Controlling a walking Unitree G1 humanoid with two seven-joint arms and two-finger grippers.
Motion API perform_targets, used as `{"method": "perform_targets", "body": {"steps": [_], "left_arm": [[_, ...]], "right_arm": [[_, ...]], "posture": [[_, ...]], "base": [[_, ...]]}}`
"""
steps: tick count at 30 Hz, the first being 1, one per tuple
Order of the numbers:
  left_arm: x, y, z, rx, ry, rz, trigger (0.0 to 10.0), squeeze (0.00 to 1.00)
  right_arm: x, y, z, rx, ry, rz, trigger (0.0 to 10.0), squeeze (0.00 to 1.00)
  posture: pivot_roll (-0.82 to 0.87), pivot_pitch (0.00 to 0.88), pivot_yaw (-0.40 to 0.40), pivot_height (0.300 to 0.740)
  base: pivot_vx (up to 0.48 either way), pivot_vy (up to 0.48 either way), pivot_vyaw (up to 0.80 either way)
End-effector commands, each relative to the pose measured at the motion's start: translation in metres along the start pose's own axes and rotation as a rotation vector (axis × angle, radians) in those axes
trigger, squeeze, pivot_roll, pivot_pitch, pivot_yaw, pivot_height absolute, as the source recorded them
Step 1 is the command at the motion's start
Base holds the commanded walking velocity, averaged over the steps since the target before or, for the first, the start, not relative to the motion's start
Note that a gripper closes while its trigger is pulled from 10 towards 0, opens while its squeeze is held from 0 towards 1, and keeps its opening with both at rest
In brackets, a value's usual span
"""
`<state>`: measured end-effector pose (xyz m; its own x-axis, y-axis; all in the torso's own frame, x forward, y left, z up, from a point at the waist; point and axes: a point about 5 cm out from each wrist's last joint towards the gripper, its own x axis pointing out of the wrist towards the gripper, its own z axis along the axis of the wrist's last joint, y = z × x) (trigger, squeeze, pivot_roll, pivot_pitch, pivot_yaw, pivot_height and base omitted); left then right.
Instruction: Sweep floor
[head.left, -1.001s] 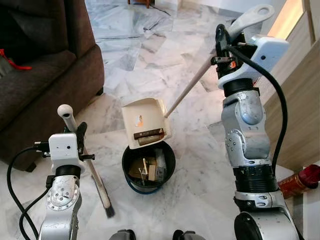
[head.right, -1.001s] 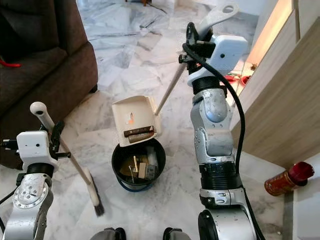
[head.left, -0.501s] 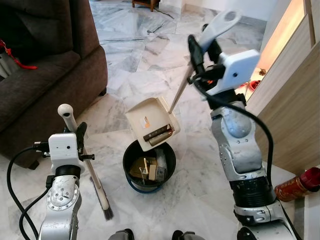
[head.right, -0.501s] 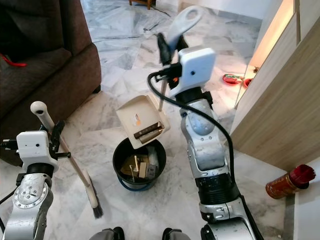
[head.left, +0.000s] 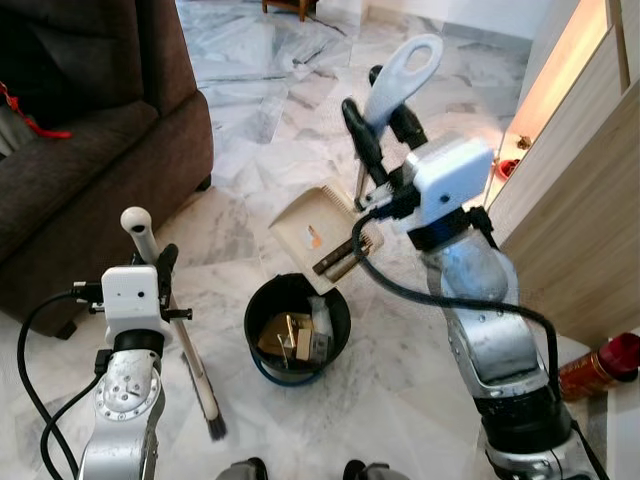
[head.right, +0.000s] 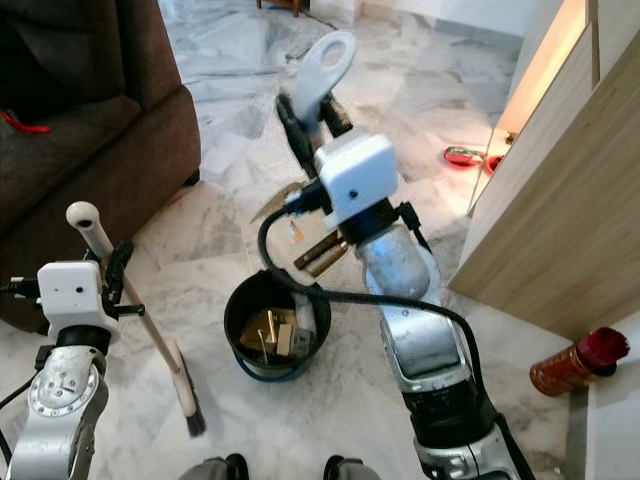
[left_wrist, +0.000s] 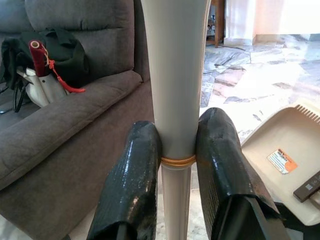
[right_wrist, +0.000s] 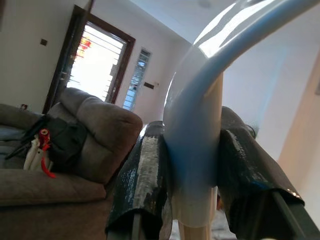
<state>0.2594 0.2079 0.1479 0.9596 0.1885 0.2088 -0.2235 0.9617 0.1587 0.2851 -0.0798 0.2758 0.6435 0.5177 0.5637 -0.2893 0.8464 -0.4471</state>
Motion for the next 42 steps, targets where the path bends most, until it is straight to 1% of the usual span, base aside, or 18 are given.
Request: {"method": "perform_targets", "body": {"steps": [1, 5, 7, 17, 27, 30, 32, 33, 34, 36, 37, 38, 39, 41, 42], "left_arm": [[0.002, 0.002, 0.007, 0.011, -0.047, -0.001, 10.0, 0.00], [0.003, 0.002, 0.007, 0.012, -0.049, -0.002, 10.0, 0.00], [0.004, 0.001, 0.006, 0.010, -0.048, -0.007, 10.0, 0.00], [0.007, 0.001, 0.006, 0.010, -0.053, -0.007, 10.0, 0.00], [0.008, 0.000, 0.007, 0.009, -0.060, -0.008, 10.0, 0.00], [0.008, -0.001, 0.007, 0.008, -0.061, -0.008, 10.0, 0.00], [0.008, -0.001, 0.006, 0.008, -0.061, -0.008, 10.0, 0.00], [0.008, -0.001, 0.006, 0.008, -0.061, -0.007, 10.0, 0.00], [0.008, -0.001, 0.006, 0.008, -0.061, -0.007, 10.0, 0.00], [0.008, -0.001, 0.006, 0.007, -0.062, -0.007, 10.0, 0.00], [0.008, -0.002, 0.006, 0.007, -0.063, -0.008, 10.0, 0.00], [0.008, -0.002, 0.006, 0.006, -0.063, -0.008, 10.0, 0.00], [0.008, -0.002, 0.006, 0.006, -0.064, -0.009, 10.0, 0.00], [0.008, -0.002, 0.006, 0.006, -0.064, -0.008, 10.0, 0.00], [0.008, -0.001, 0.006, 0.007, -0.064, -0.007, 10.0, 0.00]], "right_arm": [[0.000, 0.000, 0.025, -0.044, -0.097, 0.024, 10.0, 0.00], [-0.008, -0.003, 0.028, -0.056, -0.074, 0.025, 10.0, 0.00], [-0.014, -0.002, 0.030, -0.057, -0.055, 0.040, 10.0, 0.00], [-0.014, 0.001, 0.036, -0.054, -0.048, 0.047, 10.0, 0.00], [-0.009, 0.004, 0.042, -0.027, -0.065, 0.046, 10.0, 0.00], [-0.009, 0.004, 0.037, -0.054, -0.043, 0.036, 10.0, 0.00], [-0.010, 0.000, 0.032, -0.066, -0.015, 0.009, 10.0, 0.00], [-0.011, -0.006, 0.025, -0.027, 0.023, -0.057, 10.0, 0.00], [-0.012, -0.011, 0.020, -0.009, 0.049, -0.102, 10.0, 0.00], [-0.013, -0.016, 0.014, 0.006, 0.075, -0.152, 10.0, 0.00], [-0.014, -0.021, 0.011, 0.008, 0.083, -0.187, 10.0, 0.00], [-0.014, -0.027, 0.008, -0.013, 0.096, -0.222, 10.0, 0.00], [-0.014, -0.037, 0.004, -0.047, 0.112, -0.275, 10.0, 0.00], [-0.014, -0.044, 0.002, -0.072, 0.115, -0.310, 10.0, 0.00], [-0.015, -0.053, -0.001, -0.119, 0.136, -0.358, 10.0, 0.00]], "posture": [[-0.01, 0.207, -0.011, 0.740], [-0.02, 0.206, -0.008, 0.740], [-0.03, 0.203, -0.008, 0.740], [-0.02, 0.195, -0.007, 0.740], [-0.02, 0.189, -0.012, 0.740], [-0.02, 0.187, -0.012, 0.740], [-0.02, 0.184, -0.013, 0.740], [-0.02, 0.182, -0.014, 0.740], [-0.03, 0.178, -0.014, 0.740], [-0.02, 0.176, -0.016, 0.740], [-0.02, 0.176, -0.016, 0.740], [-0.02, 0.173, -0.016, 0.740], [-0.02, 0.171, -0.015, 0.740], [-0.02, 0.171, -0.015, 0.740], [-0.02, 0.166, -0.015, 0.740]], "base": [[0.000, 0.000, 0.00], [0.000, 0.000, 0.00], [0.000, 0.000, 0.00], [0.000, 0.000, 0.00], [0.000, 0.000, 0.00], [0.000, 0.000, 0.00], [0.000, 0.000, 0.00], [0.000, 0.000, 0.00], [0.000, 0.000, 0.00], [0.000, 0.000, 0.00], [0.000, 0.000, 0.00], [0.000, 0.000, 0.00], [0.000, 0.000, 0.00], [0.000, 0.000, 0.00], [0.000, 0.000, 0.00]]}}
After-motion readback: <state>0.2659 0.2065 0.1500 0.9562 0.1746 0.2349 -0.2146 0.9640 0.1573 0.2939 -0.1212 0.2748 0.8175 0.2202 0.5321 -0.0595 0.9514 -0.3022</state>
